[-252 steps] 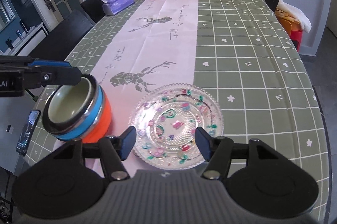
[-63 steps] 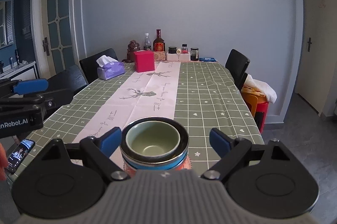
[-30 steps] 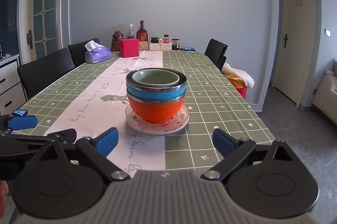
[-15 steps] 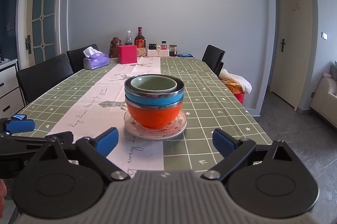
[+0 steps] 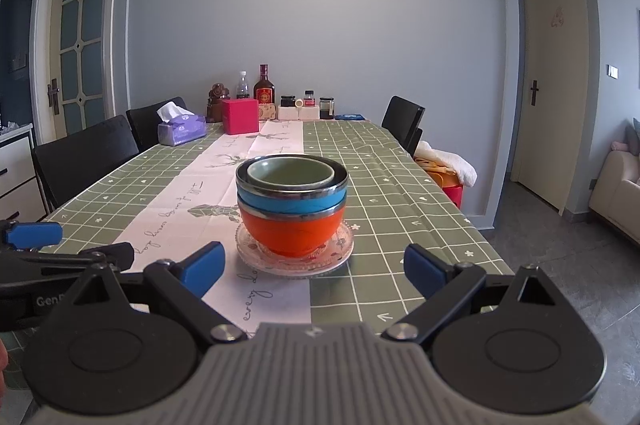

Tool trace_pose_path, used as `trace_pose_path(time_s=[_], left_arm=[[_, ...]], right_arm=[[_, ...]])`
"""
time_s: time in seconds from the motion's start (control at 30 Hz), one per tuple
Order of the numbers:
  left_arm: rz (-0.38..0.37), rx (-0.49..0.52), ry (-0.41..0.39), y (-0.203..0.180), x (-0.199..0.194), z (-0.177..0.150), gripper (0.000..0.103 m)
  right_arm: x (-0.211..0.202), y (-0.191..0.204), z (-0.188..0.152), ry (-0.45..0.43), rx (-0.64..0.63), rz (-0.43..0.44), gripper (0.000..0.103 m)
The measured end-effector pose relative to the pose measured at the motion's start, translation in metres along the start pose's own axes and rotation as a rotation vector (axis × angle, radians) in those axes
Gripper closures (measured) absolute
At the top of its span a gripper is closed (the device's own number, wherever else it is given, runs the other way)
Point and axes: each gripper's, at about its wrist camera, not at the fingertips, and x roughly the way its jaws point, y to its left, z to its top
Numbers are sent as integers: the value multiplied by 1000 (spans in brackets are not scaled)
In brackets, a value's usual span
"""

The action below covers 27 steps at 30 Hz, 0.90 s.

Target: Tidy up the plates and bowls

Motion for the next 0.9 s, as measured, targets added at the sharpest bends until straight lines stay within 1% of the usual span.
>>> trace_pose_path(time_s=[0.3,0.9], left_arm=[[-4,0,-34,2,-6,6,11],[-16,-13,-65,3,-11,11,11]], right_arm=[[-1,-1,3,-20,7,-5,9],[-3,0,4,-45,4,-2,8]])
